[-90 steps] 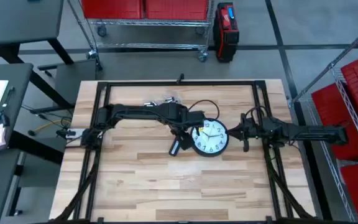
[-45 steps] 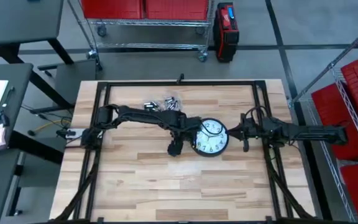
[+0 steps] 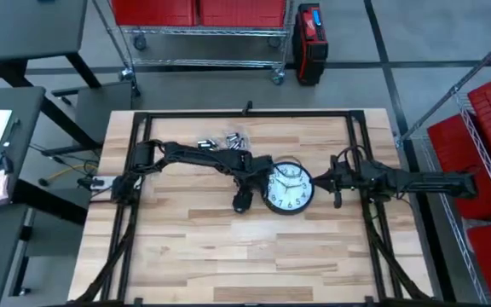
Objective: Insert battery
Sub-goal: Open the remote battery cover
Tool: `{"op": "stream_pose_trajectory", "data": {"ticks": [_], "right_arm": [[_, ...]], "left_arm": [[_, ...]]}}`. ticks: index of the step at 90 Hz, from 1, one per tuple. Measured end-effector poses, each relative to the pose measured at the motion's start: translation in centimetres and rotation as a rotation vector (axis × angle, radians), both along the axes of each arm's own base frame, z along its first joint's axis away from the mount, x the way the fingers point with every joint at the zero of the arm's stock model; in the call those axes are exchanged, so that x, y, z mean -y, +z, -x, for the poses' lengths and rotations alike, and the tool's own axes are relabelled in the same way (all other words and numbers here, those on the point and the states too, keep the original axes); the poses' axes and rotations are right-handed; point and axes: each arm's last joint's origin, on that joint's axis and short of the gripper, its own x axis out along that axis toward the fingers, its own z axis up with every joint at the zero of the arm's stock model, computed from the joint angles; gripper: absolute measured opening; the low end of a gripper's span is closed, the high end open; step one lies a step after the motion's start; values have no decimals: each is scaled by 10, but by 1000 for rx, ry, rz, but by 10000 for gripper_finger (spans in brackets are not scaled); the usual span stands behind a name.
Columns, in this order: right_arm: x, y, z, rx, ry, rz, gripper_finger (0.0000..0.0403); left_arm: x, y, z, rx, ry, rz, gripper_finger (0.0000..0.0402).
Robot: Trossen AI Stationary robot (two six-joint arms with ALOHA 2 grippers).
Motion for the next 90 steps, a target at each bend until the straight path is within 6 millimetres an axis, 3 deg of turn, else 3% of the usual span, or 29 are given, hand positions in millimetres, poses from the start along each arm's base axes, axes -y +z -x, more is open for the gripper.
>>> {"op": "stream_pose_trajectory", "data": {"ticks": [14,42,52,66,79,90], "right_arm": [[0,0,0,1,0,0,0],[0,0,0,1,0,0,0],[0,0,0,1,0,0,0],[0,0,0,2,0,0,0],[0,0,0,2,0,0,0],[0,0,0,2,0,0,0]], "left_arm": [[-11,-2,9,-82,169,40,207],[-13,-2,30,-269,327,77,207],[-13,7,32,-247,233,39,207],[-12,36,36,-175,-12,-34,207],[-11,32,36,-204,-183,-72,207],[-6,24,38,-256,-183,-56,207]]}}
